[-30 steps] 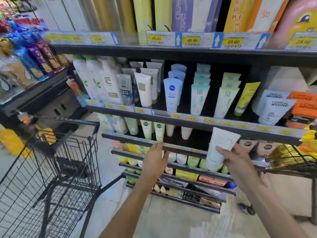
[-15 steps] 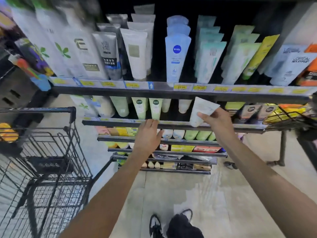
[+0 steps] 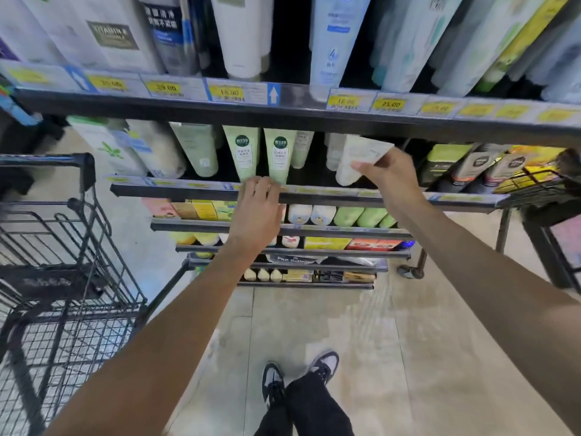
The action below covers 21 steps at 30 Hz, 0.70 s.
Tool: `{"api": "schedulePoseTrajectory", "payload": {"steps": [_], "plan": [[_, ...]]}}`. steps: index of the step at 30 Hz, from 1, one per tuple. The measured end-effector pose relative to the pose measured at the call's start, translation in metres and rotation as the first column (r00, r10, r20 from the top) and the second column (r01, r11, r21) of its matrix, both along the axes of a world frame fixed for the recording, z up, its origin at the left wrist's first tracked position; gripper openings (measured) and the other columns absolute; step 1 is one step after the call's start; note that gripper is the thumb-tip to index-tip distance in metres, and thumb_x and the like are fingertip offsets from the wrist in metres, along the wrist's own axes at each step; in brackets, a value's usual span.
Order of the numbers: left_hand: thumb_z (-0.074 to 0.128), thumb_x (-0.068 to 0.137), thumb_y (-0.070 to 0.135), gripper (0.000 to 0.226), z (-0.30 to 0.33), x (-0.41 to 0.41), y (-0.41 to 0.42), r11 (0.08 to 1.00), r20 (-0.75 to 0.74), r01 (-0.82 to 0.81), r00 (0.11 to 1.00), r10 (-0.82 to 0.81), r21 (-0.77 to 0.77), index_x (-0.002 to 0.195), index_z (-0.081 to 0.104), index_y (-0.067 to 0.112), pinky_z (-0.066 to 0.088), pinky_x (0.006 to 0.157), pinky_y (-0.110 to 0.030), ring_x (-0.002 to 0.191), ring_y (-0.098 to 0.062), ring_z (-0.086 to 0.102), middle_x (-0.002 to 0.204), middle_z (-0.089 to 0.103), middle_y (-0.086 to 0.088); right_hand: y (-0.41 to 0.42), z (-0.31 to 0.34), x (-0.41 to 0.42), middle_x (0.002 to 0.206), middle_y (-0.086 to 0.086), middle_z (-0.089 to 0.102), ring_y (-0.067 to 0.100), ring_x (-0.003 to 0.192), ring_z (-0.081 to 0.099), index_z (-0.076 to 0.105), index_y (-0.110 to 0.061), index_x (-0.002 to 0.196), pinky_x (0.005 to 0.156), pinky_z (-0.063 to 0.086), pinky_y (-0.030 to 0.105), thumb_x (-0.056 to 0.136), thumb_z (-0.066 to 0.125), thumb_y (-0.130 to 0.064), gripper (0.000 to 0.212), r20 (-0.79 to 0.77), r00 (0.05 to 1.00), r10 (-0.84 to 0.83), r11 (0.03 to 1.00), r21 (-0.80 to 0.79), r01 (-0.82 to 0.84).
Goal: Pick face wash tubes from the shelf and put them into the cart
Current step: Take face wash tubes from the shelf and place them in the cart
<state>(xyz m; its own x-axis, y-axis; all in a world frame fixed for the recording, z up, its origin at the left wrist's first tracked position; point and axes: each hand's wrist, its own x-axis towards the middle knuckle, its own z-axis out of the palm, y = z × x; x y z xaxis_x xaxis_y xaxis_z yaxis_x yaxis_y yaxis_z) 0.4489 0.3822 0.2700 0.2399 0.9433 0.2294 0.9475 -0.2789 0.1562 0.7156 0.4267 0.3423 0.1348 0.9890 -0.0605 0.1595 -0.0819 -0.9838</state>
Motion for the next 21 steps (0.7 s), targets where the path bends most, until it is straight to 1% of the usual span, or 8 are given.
{"api": "schedulePoseTrajectory", "payload": {"steps": [1,3,7,9,13,15,18,21], "plan": [[0.068,0.094,0.021,0.042,-0.001,0.0,0.001,1.0,0.009,0.006,1.0,-0.006,0.003,0.13,0.057,0.001,0.044,0.107,-0.054,0.122,-0.041,0.05,0.129,0.056,-0.019,0.003,-0.002,-0.001,0.117,0.001,0.076,0.014,0.11,0.072,0.07,-0.007,0.122,0.09,0.058,0.027,0.086,0.081,-0.006,0.037,0.003,1.0,0.012,1.0,-0.009,-0.012],[0.07,0.093,0.02,0.043,-0.003,-0.002,0.001,1.0,0.027,0.017,0.999,-0.017,0.018,0.129,0.057,0.002,0.044,0.107,-0.053,0.12,-0.041,0.051,0.128,0.056,-0.019,0.008,-0.008,-0.003,0.116,0.002,0.076,0.016,0.111,0.072,0.071,-0.008,0.12,0.093,0.058,0.032,0.085,0.081,-0.003,0.036,0.011,0.999,0.039,0.998,-0.041,-0.038],[0.073,0.09,0.016,0.044,-0.004,-0.007,0.0,0.998,0.057,0.043,0.997,-0.045,0.04,0.129,0.058,0.001,0.046,0.105,-0.053,0.117,-0.041,0.053,0.126,0.057,-0.019,0.018,-0.015,-0.005,0.114,0.002,0.074,0.022,0.114,0.069,0.067,-0.021,0.109,0.102,0.056,0.041,0.084,0.079,0.005,0.038,0.011,0.997,0.074,0.995,-0.074,-0.073],[0.073,0.09,0.016,0.044,-0.003,-0.008,0.0,0.998,0.061,0.045,0.997,-0.047,0.041,0.128,0.058,0.002,0.046,0.104,-0.052,0.116,-0.04,0.053,0.126,0.057,-0.019,0.024,-0.016,-0.005,0.118,0.001,0.073,0.02,0.116,0.069,0.066,-0.023,0.113,0.104,0.055,0.043,0.084,0.077,0.006,0.042,-0.005,0.997,0.071,0.994,-0.084,-0.071],[0.073,0.089,0.016,0.044,-0.003,-0.006,0.0,0.999,0.067,0.035,0.997,-0.037,0.035,0.128,0.058,0.003,0.046,0.103,-0.051,0.114,-0.039,0.053,0.125,0.056,-0.018,0.033,-0.017,-0.001,0.123,0.006,0.073,0.023,0.117,0.069,0.064,-0.014,0.123,0.103,0.055,0.047,0.084,0.075,0.009,0.047,-0.065,0.995,0.079,0.989,-0.123,-0.086],[0.073,0.089,0.016,0.045,-0.004,-0.006,0.0,1.0,0.078,0.025,0.997,-0.026,0.019,0.13,0.057,0.003,0.045,0.104,-0.05,0.116,-0.039,0.052,0.126,0.055,-0.018,0.033,-0.017,-0.001,0.123,0.007,0.073,0.023,0.116,0.07,0.063,-0.011,0.127,0.101,0.056,0.046,0.084,0.074,0.011,0.049,-0.09,0.993,0.08,0.988,-0.126,-0.091],[0.072,0.09,0.016,0.048,-0.005,-0.005,-0.001,1.0,0.08,0.018,0.997,-0.019,0.003,0.132,0.055,0.003,0.045,0.106,-0.05,0.119,-0.039,0.051,0.128,0.054,-0.018,0.031,-0.017,-0.001,0.122,0.006,0.072,0.018,0.114,0.07,0.06,-0.008,0.132,0.098,0.058,0.039,0.086,0.071,0.013,0.051,-0.099,0.992,0.081,0.987,-0.133,-0.094],[0.072,0.091,0.016,0.049,-0.004,-0.005,-0.001,1.0,0.082,0.02,0.996,-0.019,-0.014,0.134,0.054,0.003,0.044,0.109,-0.05,0.122,-0.039,0.05,0.13,0.053,-0.017,0.029,-0.018,0.001,0.127,0.007,0.071,0.021,0.118,0.069,0.059,-0.009,0.135,0.099,0.058,0.037,0.087,0.071,0.012,0.054,-0.095,0.991,0.099,0.985,-0.133,-0.111]]}}
